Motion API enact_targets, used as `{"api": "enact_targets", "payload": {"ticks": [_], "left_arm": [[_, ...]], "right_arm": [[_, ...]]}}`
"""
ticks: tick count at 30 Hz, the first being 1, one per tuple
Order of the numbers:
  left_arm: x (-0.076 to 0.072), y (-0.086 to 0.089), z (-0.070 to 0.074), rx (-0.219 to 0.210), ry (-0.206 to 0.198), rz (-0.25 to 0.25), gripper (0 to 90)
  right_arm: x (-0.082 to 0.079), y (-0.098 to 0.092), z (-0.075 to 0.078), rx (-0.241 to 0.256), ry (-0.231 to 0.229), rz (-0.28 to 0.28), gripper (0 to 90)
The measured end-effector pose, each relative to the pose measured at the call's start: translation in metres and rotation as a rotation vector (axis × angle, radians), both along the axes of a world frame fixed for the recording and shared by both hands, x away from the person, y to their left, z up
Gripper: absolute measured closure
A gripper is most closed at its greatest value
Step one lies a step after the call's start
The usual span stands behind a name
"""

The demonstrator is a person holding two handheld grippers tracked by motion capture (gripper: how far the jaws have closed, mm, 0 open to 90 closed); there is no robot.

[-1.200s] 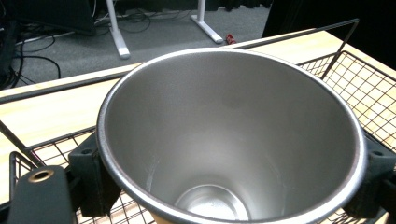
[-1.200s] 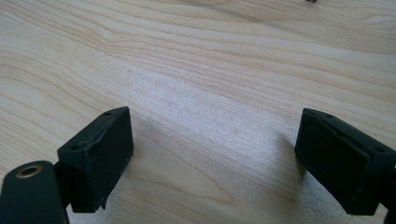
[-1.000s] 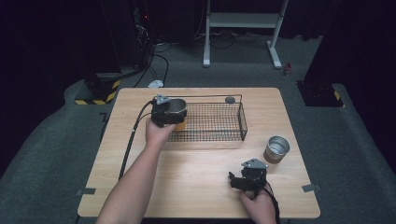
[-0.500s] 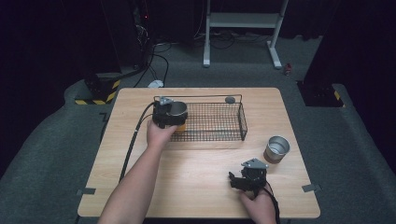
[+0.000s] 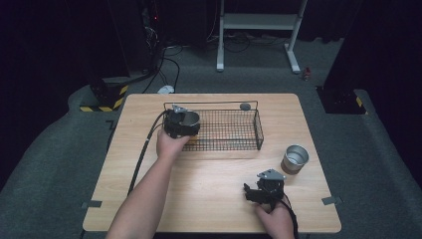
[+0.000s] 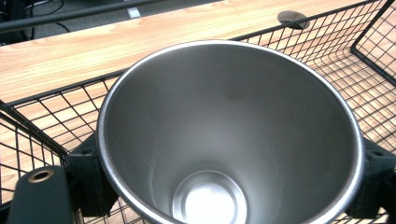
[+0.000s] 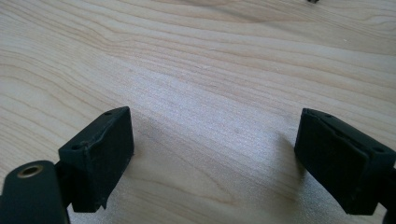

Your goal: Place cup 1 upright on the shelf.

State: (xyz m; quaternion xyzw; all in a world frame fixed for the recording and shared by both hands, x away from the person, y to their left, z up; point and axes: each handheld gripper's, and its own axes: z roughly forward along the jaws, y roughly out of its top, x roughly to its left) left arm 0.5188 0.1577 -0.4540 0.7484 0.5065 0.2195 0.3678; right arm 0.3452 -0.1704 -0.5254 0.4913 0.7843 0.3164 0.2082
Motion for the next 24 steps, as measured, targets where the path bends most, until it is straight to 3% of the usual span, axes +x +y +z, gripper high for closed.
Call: {"api": "enact_targets", "payload": {"ticks": [7,24], "left_arm": [[-0.001,-0.0003,-0.0007,0.017,-0.005,0.003,13.7],[-0.0042,0.0046,-0.006,0.012,-0.018,0.003,13.6]], "right_arm": [[0.0,0.0,0.0,0.0,0.0,0.0,11.4],[0.0,0.0002,0.0,0.002,0.0,-0.002,11.4]]}}
